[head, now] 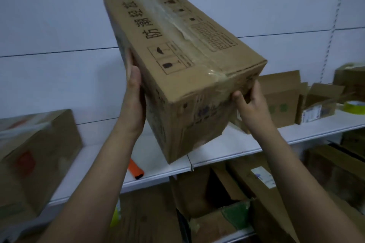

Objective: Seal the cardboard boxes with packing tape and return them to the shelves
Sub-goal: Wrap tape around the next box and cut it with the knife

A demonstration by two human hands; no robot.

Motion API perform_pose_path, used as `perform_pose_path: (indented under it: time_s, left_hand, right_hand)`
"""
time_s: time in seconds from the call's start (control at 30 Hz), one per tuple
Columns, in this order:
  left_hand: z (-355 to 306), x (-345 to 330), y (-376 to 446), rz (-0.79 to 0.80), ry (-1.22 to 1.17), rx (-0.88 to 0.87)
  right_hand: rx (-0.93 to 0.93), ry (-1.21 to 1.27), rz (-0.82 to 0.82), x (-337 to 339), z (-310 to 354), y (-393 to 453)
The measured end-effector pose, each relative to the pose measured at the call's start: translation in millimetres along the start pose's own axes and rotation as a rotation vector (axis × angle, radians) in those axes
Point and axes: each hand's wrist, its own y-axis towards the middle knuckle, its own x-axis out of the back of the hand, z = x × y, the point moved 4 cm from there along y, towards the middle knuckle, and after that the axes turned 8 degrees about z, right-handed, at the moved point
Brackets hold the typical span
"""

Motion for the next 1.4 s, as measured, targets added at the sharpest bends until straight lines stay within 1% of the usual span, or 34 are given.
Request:
perform_pose_path:
  time_s: [0.07, 0.1, 0.17, 0.23, 0.27, 0.37, 0.5, 0.53, 0.6, 0.63, 0.67, 0.7, 0.73, 0.77, 0.83, 0.87, 0.93, 0.97, 1.0, 1.03, 1.07, 1.17, 1.23, 1.33, 1.4]
  left_hand:
    - [-10, -5, -12, 0.070, 0.052, 0.015]
    - [-8, -5, -17, 0.079, 0.088, 0.052]
    - [7, -1, -25, 0.039, 0.168, 0.163]
    - [32, 7, -31, -0.019, 0.225, 0.290]
    - [44, 9, -34, -0.020, 0.242, 0.341]
    - [68, 8, -47, -0.020, 0.284, 0.414]
    - [68, 8, -57, -0.079, 0.310, 0.388]
    - [68, 9, -59, -0.065, 0.306, 0.388]
    - [68, 13, -68, 0.029, 0.321, 0.380]
    - [69, 18, -76, 0.080, 0.333, 0.382]
    - [70, 24, -86, 0.107, 0.345, 0.392]
    - [71, 34, -99, 0.084, 0.365, 0.416]
    - [72, 48, -114, 0.016, 0.385, 0.449]
    - [75, 66, -133, -0.092, 0.421, 0.480]
    - [76, 102, -177, -0.373, 0.499, 0.522]
    - [75, 118, -201, -0.526, 0.520, 0.549]
    - [77, 138, -250, -0.797, 0.537, 0.694]
    - [86, 144, -272, -0.884, 0.511, 0.793]
    - [97, 147, -289, -0.916, 0.464, 0.893]
    - [111, 147, -298, -0.899, 0.399, 0.985]
    - [126, 147, -301, -0.848, 0.330, 1.050]
    - [155, 142, -284, -0.716, 0.137, 1.135]
    - [165, 142, -275, -0.684, 0.106, 1.138]
    - [169, 148, -278, -0.560, 0.060, 1.154]
    - [166, 161, -283, -0.514, -0.161, 1.247]
  right_hand:
    - [0.012, 0.050, -0.043, -10, 5, -1]
    - [0.011, 0.077, -0.064, -14, 6, -1]
    - [0.016, 0.078, -0.074, -22, 0, 4]
    - [-0.015, 0.021, -0.039, -35, -11, 5]
    - [-0.044, 0.014, -0.016, -42, -20, 3]
    - [-0.083, 0.003, -0.022, -57, -46, -12]
    - [-0.049, -0.123, -0.106, -60, -49, -23]
    - [-0.034, -0.180, -0.157, -62, -47, -26]
    - [0.002, -0.350, -0.309, -69, -34, -35]
    - [0.046, -0.452, -0.380, -74, -24, -41]
    - [0.118, -0.538, -0.416, -82, -12, -47]
    - [0.214, -0.581, -0.411, -91, -1, -55]
    - [0.323, -0.592, -0.371, -104, 7, -64]
    - [0.431, -0.568, -0.301, -119, 11, -76]
    - [0.576, -0.472, -0.081, -160, 7, -105]
    - [0.592, -0.437, 0.060, -183, 1, -119]
    - [0.512, -0.441, 0.331, -229, -22, -143]
    - [0.427, -0.448, 0.438, -249, -36, -150]
    - [0.335, -0.446, 0.519, -267, -50, -155]
    - [0.267, -0.445, 0.582, -282, -62, -157]
    - [0.232, -0.459, 0.633, -294, -71, -157]
    - [0.220, -0.541, 0.736, -325, -90, -151]
    - [0.186, -0.583, 0.755, -341, -97, -146]
    - [0.096, -0.596, 0.713, -353, -106, -137]
    - [0.016, -0.572, 0.732, -357, -108, -133]
